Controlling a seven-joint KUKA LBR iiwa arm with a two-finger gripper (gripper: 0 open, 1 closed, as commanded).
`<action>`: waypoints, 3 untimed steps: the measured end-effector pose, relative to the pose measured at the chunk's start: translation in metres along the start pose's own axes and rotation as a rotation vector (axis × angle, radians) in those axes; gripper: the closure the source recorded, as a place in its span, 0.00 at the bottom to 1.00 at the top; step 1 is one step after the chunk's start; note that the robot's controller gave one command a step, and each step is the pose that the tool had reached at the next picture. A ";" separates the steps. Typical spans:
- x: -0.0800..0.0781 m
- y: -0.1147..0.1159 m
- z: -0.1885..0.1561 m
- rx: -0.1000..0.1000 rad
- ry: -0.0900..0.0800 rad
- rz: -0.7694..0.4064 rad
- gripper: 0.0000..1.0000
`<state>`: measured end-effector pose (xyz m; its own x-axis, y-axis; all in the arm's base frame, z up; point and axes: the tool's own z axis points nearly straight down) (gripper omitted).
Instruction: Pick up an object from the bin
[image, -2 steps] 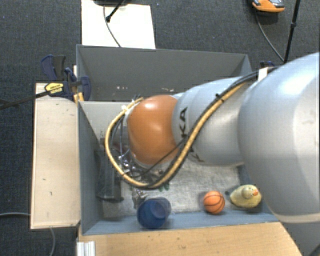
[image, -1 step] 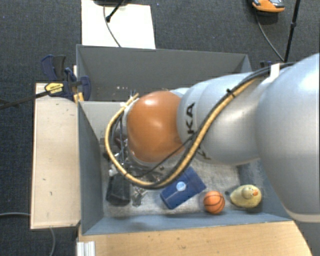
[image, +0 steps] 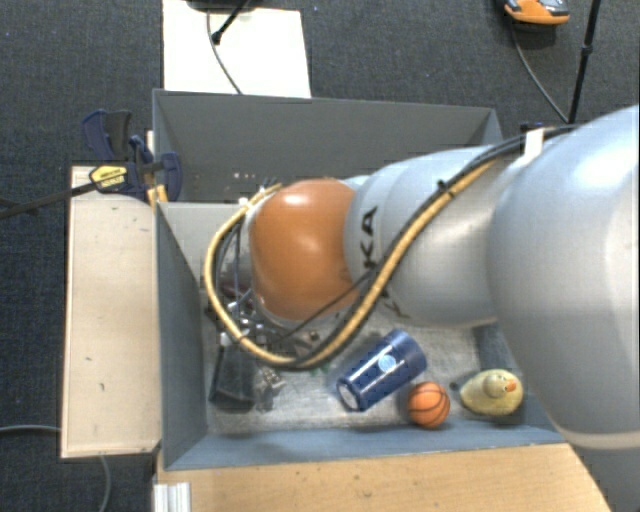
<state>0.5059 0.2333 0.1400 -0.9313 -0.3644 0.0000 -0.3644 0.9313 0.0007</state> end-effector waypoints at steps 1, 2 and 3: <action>-0.046 -0.013 0.059 -0.004 -0.013 -0.212 1.00; -0.046 -0.013 0.059 -0.004 -0.013 -0.210 1.00; -0.067 -0.036 -0.133 0.002 -0.006 -0.351 1.00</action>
Offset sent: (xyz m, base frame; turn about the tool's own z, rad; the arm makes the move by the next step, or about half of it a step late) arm 0.0000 0.0000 0.0000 0.0000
